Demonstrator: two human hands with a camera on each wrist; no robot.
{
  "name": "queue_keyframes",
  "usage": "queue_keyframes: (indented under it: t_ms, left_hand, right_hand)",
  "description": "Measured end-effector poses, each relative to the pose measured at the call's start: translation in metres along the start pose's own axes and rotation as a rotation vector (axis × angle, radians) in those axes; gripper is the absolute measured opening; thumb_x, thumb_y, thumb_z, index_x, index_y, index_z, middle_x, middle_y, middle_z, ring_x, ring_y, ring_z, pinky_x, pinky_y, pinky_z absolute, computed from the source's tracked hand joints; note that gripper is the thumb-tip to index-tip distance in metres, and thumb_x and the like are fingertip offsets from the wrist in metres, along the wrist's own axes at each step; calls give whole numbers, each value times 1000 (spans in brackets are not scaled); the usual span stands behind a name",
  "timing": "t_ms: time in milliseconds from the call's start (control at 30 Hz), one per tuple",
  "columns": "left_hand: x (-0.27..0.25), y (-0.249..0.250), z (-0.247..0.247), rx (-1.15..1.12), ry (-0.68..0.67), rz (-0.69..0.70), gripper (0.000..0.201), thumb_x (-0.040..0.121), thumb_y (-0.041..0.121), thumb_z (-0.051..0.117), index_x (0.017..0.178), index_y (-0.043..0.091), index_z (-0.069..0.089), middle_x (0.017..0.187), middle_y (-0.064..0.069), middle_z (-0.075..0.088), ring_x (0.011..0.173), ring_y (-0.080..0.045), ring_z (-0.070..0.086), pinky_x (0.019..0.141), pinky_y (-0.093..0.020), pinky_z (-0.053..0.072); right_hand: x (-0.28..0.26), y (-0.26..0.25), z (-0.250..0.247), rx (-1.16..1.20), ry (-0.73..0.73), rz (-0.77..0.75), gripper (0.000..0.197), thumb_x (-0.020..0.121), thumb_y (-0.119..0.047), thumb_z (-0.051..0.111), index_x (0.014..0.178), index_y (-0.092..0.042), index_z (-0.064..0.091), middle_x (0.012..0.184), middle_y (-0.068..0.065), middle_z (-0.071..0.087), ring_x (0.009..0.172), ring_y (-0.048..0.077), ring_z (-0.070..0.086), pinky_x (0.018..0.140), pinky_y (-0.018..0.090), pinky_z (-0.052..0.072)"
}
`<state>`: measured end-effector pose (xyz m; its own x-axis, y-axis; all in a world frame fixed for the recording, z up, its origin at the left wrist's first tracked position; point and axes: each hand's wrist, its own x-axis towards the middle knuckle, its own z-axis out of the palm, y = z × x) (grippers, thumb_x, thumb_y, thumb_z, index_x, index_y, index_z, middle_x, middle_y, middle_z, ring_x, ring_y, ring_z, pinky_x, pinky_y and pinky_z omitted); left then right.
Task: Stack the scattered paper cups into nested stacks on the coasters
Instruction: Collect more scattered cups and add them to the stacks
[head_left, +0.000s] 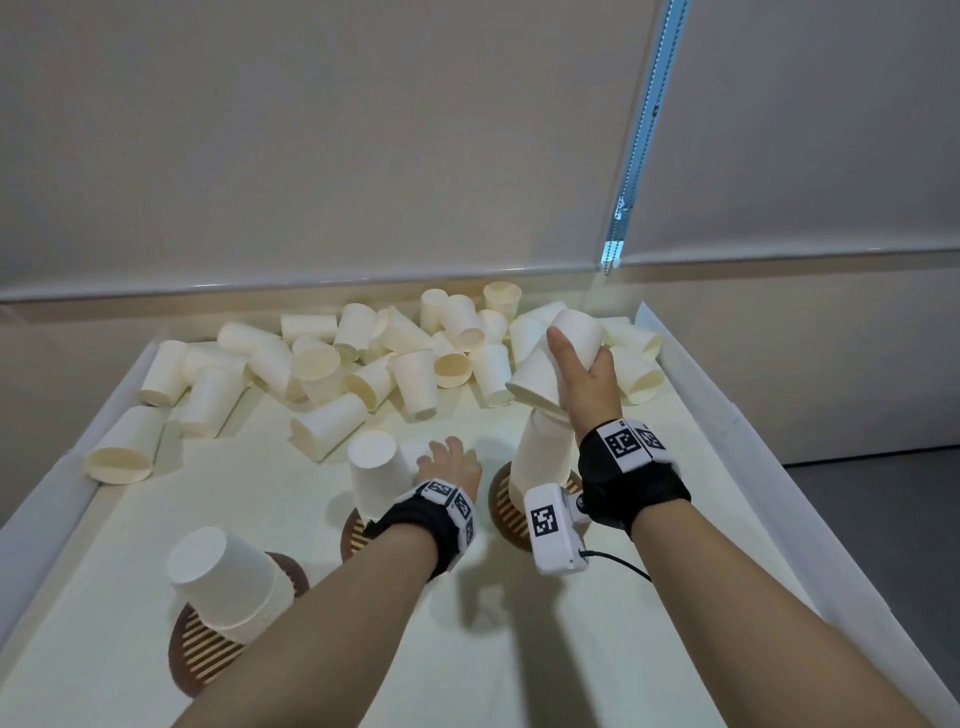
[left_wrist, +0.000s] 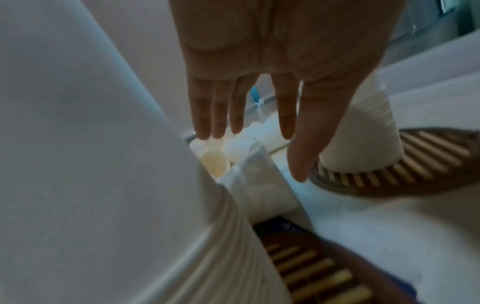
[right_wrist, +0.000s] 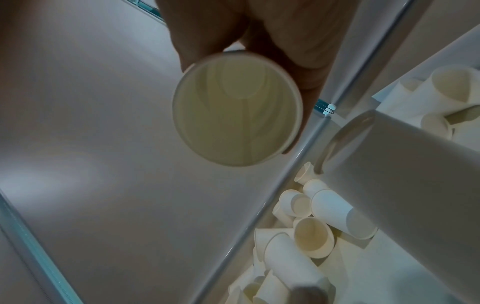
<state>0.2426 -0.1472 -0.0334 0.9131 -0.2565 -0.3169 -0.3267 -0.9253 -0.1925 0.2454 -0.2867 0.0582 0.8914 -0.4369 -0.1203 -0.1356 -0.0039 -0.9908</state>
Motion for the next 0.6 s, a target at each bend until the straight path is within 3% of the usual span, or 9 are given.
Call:
queue_keyframes:
  t_ms: [100, 267, 333, 400, 433, 500, 533, 600]
  left_hand:
    - [4, -5, 11, -5, 9, 4, 48, 89, -4, 41, 135, 5, 33, 136, -24, 33, 121, -39, 41, 95, -42, 42]
    - [6, -7, 1, -83, 91, -44, 34, 92, -1, 44, 126, 2, 44, 131, -17, 38, 122, -31, 42, 88, -36, 47]
    - [6, -8, -15, -210, 190, -83, 30, 98, 14, 39, 126, 4, 44, 131, -15, 38, 122, -30, 41, 85, -37, 47]
    - [1, -14, -33, -361, 347, -105, 41, 99, 29, 25, 126, 6, 46, 125, -13, 43, 115, -29, 46, 82, -38, 46]
    - [0, -19, -41, -477, 421, -125, 45, 98, 31, 21, 123, 5, 48, 120, -13, 47, 111, -30, 49, 82, -36, 44]
    - [-6, -34, -57, -883, 531, -203, 42, 99, 38, 32, 109, 3, 53, 108, -15, 56, 99, -31, 56, 81, -34, 44]
    - [-10, -42, -64, -1107, 548, -248, 41, 97, 41, 37, 102, 4, 54, 103, -14, 60, 93, -31, 60, 80, -35, 49]
    - [-18, -54, -78, -1488, 468, -317, 44, 98, 45, 36, 105, 5, 55, 94, -12, 63, 78, -30, 66, 75, -41, 56]
  right_hand:
    - [4, 0, -4, 7, 0, 9, 49, 83, -50, 60, 114, -18, 41, 110, 6, 56, 104, 26, 57, 95, 44, 47]
    - [7, -2, -7, 45, 46, -6, 60, 78, -42, 69, 124, -12, 45, 111, 4, 57, 105, 26, 58, 97, 45, 47]
    - [5, -5, -7, 91, 71, -21, 62, 75, -36, 74, 123, -12, 43, 110, 3, 55, 103, 24, 57, 96, 42, 48]
    - [1, -9, -7, 156, 67, -47, 64, 73, -30, 77, 122, -13, 40, 110, 2, 54, 101, 22, 56, 93, 38, 49]
    - [-1, -11, -6, 201, 53, -60, 69, 71, -28, 79, 124, -14, 38, 112, 2, 54, 103, 22, 57, 94, 39, 49]
    - [-8, -15, -5, 285, 20, -82, 76, 63, -28, 83, 124, -23, 37, 114, 2, 55, 109, 24, 57, 98, 45, 48]
    - [-13, -18, -4, 316, 1, -90, 79, 58, -30, 84, 121, -27, 36, 114, 1, 55, 110, 25, 57, 98, 47, 48]
    - [-22, -23, -1, 337, -57, -110, 85, 47, -34, 85, 117, -29, 38, 116, 3, 55, 111, 26, 56, 97, 49, 49]
